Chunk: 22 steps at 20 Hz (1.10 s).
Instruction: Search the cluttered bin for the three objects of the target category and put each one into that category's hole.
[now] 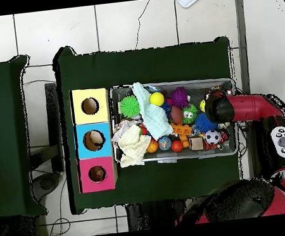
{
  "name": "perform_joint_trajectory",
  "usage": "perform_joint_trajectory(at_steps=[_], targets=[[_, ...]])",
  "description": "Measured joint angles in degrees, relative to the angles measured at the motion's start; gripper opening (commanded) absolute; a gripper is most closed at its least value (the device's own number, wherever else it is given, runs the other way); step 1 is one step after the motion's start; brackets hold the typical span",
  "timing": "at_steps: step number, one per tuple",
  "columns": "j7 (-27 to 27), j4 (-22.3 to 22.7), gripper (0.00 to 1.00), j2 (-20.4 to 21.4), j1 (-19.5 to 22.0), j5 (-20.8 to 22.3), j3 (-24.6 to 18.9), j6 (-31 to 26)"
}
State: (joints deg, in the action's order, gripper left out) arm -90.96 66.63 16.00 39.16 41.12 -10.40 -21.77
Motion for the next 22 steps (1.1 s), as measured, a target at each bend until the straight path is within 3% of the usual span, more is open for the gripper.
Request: perform_joint_trajectory(at_steps=[6,14,19,22], targets=[[0.0,1.2,0.00,0.1,2.0,-4.8,-1.4,-0.5],[0.0,7.2,0.00,0.5,7.7,-18.6,-8.6,-5.9],[0.0,12.0,0.00,0.4,9.8,-23.6,-11.8,-5.9],[0.0,13.5,0.00,0.4,9.8,-24.4,-12.4,-5.7]])
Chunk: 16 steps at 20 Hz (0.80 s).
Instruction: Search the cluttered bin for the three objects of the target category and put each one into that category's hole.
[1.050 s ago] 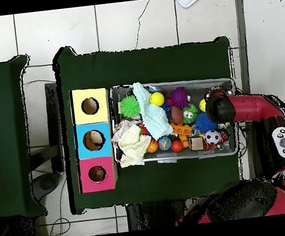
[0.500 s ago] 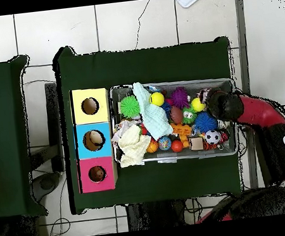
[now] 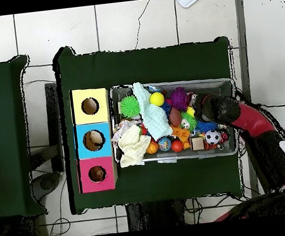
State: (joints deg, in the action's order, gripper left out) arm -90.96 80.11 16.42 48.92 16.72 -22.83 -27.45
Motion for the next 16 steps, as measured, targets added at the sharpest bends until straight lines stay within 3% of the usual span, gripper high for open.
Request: perform_joint_trajectory(at_steps=[6,9,13,16], targets=[[0.0,1.6,0.00,0.2,-1.7,-0.2,0.2,1.2],[0.0,0.6,0.00,1.2,-5.6,2.0,3.6,2.7],[0.0,-2.1,0.00,2.3,-13.1,8.3,9.8,4.7],[0.0,-3.6,0.00,2.3,-16.2,11.5,12.5,5.7]])
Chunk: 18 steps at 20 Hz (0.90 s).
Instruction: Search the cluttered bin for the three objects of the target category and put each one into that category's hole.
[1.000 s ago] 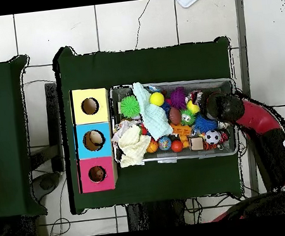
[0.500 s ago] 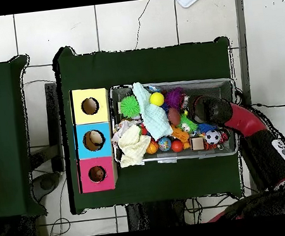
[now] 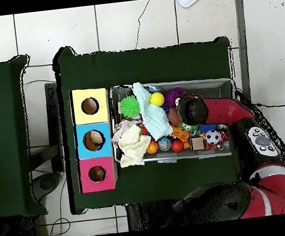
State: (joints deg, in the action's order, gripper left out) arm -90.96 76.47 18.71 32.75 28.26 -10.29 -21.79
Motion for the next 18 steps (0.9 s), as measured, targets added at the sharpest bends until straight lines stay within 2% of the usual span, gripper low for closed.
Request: perform_joint_trajectory(at_steps=[2,8,13,18], targets=[[0.0,-2.2,0.00,-0.4,-3.3,4.2,3.1,1.5],[0.0,-6.3,0.00,-2.0,-6.2,10.9,6.7,3.6],[0.0,-8.6,0.00,-3.0,-5.4,13.2,7.3,3.7],[0.0,-9.7,0.00,-3.5,-3.6,13.2,7.2,3.7]])
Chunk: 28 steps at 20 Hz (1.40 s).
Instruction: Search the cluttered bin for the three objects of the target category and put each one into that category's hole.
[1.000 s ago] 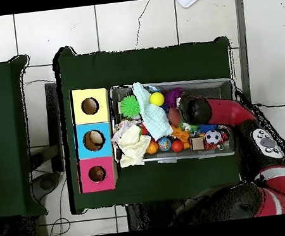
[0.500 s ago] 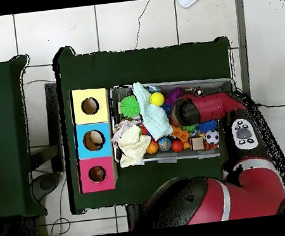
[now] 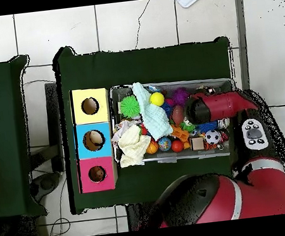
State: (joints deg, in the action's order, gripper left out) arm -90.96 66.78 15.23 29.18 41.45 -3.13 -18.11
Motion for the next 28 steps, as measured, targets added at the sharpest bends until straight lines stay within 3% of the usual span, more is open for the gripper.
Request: perform_joint_trajectory(at_steps=[5,6,17,28], targets=[[0.0,-1.4,0.00,-0.5,2.8,0.0,-0.3,0.0],[0.0,-2.2,1.00,-0.8,4.8,0.0,-0.7,0.0],[0.0,-2.1,1.00,-0.1,8.9,-2.2,-6.1,-3.2],[0.0,1.0,1.00,1.1,14.8,-12.0,-12.6,-14.9]])
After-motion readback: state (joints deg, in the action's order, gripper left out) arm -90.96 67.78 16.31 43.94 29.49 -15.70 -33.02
